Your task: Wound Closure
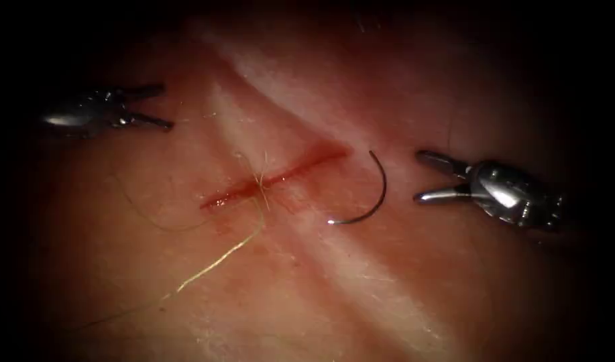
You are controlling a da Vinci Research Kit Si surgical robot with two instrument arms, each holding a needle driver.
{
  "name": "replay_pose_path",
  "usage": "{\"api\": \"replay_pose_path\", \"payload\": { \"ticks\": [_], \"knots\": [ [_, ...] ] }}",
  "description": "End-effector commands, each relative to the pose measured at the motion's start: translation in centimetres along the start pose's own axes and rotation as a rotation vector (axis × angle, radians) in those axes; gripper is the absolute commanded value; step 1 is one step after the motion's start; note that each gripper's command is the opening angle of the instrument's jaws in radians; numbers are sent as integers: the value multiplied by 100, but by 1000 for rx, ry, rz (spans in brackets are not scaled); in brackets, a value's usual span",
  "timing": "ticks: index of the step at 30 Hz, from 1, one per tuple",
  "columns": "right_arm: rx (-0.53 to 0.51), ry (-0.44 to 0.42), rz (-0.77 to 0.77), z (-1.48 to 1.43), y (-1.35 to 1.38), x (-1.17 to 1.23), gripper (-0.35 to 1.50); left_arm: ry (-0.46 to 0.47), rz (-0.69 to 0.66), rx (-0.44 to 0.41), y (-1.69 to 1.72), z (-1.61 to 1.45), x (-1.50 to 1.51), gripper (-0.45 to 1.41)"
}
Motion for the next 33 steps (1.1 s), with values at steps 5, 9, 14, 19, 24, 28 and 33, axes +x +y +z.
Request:
{"api": "replay_pose_path", "payload": {
  "ticks": [5, 9, 14, 19, 24, 28, 33],
  "knots": [
    [4, 3, -2, 12, -1, -2, 143, -141, 56, -6, -6, 24, -33, 66],
    [4, 3, -2, 11, -1, -2, 143, -238, 86, -22, -10, 13, -53, 71],
    [4, 3, -2, 11, -1, -2, 143, -276, 92, -36, -14, -11, -63, 74],
    [5, 3, -2, 11, -1, -2, 143, -287, 87, -41, -15, -39, -69, 74],
    [5, 3, -2, 11, -2, -1, 143, -298, 74, -39, -10, -61, -68, 76],
    [5, 3, -2, 11, -2, -1, 143, -265, 32, -32, -13, -63, -43, 74],
    [5, 3, -2, 10, -2, -1, 143, -48, -9, -4, -15, -59, 17, 71]
  ]
}}
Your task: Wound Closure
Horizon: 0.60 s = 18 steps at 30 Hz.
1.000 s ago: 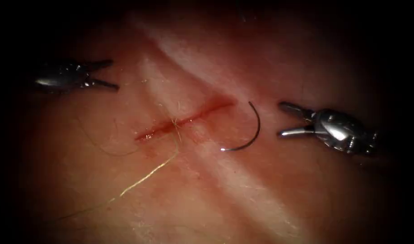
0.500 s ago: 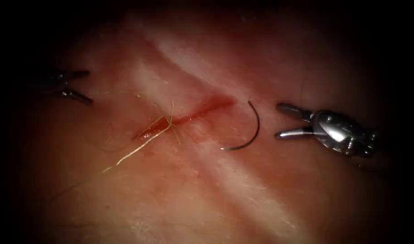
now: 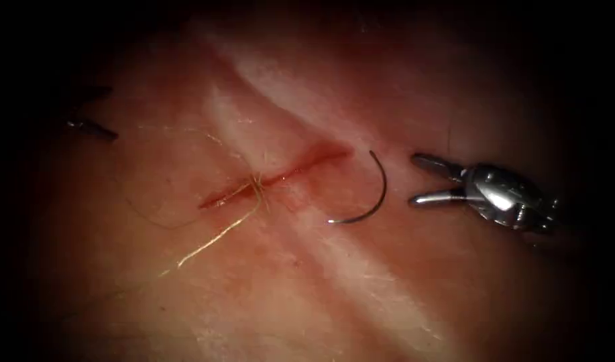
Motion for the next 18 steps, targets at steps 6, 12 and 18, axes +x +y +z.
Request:
{"api": "replay_pose_path", "payload": {
  "ticks": [6, 12, 18],
  "knots": [
    [5, 2, -1, 2, 3, -2, 143, 211, -88, -36, 18, 14, 86, 74],
    [17, -12, 0, -10, 6, -1, 138, 280, -113, -104, 62, 45, 154, 86],
    [21, -15, -21, -26, 12, 7, 131, 241, -93, -143, 124, 115, 184, 91]
  ]
}}
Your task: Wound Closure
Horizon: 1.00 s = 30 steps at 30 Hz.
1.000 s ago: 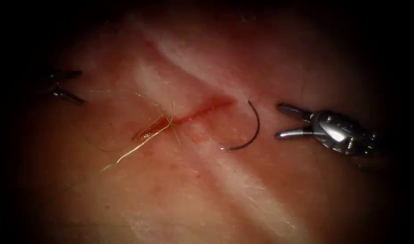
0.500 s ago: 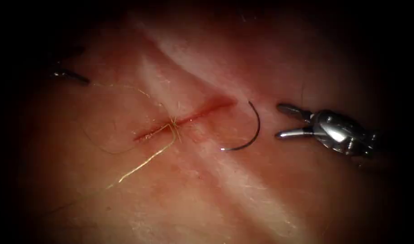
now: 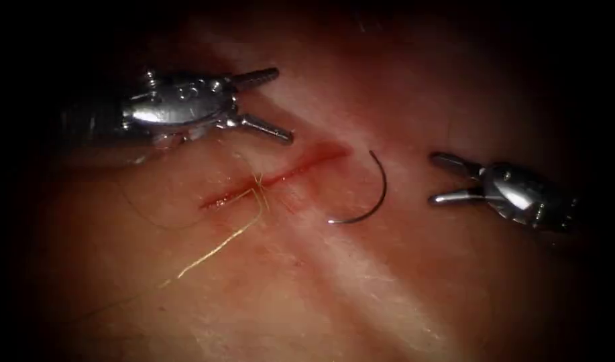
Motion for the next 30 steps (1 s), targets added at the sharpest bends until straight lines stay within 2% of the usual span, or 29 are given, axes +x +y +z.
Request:
{"api": "replay_pose_path", "payload": {
  "ticks": [1, 3, 4, 5, 10, 16, 30],
  "knots": [
    [1, 3, 2, 4, 5, 2, 131, -29, 5, -6, 6, 25, -5, 91],
    [-13, -5, 5, 0, 5, 5, 131, -64, 4, -15, 17, 50, -13, 91],
    [-19, -19, 6, -3, 4, 8, 131, -103, 12, -22, 26, 75, -25, 91],
    [-19, -19, 6, -3, 4, 8, 131, -103, 12, -22, 26, 75, -25, 91],
    [-27, -65, 5, -4, -2, 13, 133, -202, 20, -30, 34, 119, -60, 91],
    [-32, -66, 5, -2, -4, 13, 133, -282, 45, 23, 25, 134, -83, 89],
    [-35, -69, -1, 1, -5, 13, 133, -430, 37, 22, 26, 147, -122, 72]
  ]
}}
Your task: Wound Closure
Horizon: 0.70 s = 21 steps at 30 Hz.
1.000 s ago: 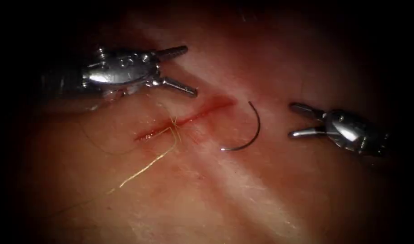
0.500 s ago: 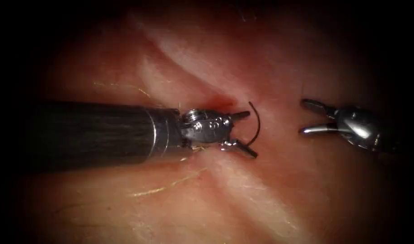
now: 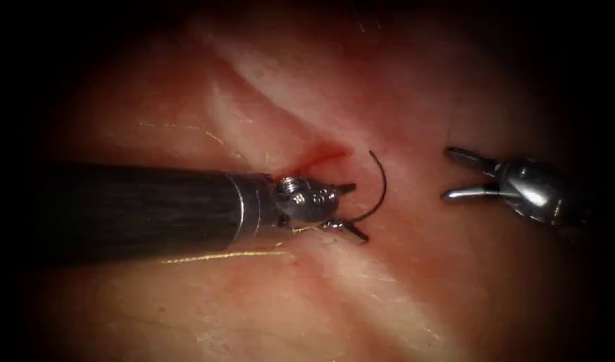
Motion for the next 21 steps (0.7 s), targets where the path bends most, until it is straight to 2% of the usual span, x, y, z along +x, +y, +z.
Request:
{"api": "replay_pose_path", "payload": {
  "ticks": [1, 2, 4, 5, 6, 7, 18, 21],
  "knots": [
    [1, 3, -2, 10, 1, -1, 133, -8, -1, 0, -2, 8, 0, 69],
    [0, 3, -2, 12, 1, -2, 133, -20, 2, 0, -3, 11, -3, 37],
    [-1, 3, 3, 13, 1, -2, 133, -28, 6, -16, -5, 13, -6, 17],
    [-1, 3, 3, 13, 1, -2, 133, -28, 6, -16, -5, 13, -6, 17],
    [-2, 3, 8, 14, 1, -3, 133, -33, 8, -24, -7, 13, -7, -23],
    [-3, 3, 20, 15, 0, -3, 133, -44, 11, -29, -10, 12, -9, -45],
    [-4, 5, 129, 15, 0, 1, 133, -55, 19, -39, -17, 7, -14, -45],
    [-8, 8, 248, 18, 1, 0, 133, -58, 38, -20, -20, -4, -5, -45]
  ]
}}
